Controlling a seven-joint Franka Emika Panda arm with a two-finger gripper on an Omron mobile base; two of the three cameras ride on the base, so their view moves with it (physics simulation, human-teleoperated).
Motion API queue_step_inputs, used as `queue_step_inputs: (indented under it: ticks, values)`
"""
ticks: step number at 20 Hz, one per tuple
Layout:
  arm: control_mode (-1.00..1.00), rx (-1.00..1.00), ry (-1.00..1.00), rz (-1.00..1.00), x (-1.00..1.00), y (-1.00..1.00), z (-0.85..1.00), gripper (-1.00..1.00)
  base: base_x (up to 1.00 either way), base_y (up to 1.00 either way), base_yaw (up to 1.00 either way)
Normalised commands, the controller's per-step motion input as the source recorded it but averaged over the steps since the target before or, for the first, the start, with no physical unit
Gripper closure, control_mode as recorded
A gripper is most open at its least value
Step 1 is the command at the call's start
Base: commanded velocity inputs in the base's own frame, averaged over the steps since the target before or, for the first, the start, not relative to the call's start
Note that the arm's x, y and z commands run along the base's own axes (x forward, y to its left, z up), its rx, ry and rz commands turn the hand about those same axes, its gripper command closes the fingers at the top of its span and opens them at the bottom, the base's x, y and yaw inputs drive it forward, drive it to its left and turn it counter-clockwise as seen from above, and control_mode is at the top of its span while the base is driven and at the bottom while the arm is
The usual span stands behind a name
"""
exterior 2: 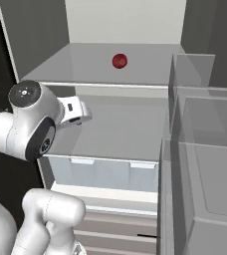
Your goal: Pick the pear and banana from the fridge and place them inside the tupperware on the counter.
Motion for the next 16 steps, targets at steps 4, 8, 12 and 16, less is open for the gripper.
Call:
queue_step_inputs:
  ticks: [4, 8, 12, 16]
  values:
    - [-1.00, -0.30, -0.04, 0.00, 0.34, -0.17, 0.70, -1.00, 0.00, 0.00, 0.00]
    - [-1.00, 0.05, 0.08, -0.06, 0.50, -0.33, 0.75, -1.00, 0.00, 0.00, 0.00]
    - [-1.00, 0.22, 0.08, -0.06, 0.55, -0.25, 0.62, -1.00, 0.00, 0.00, 0.00]
    - [-1.00, 0.12, 0.00, -0.11, 0.49, -0.14, 0.54, -1.00, 0.00, 0.00, 0.00]
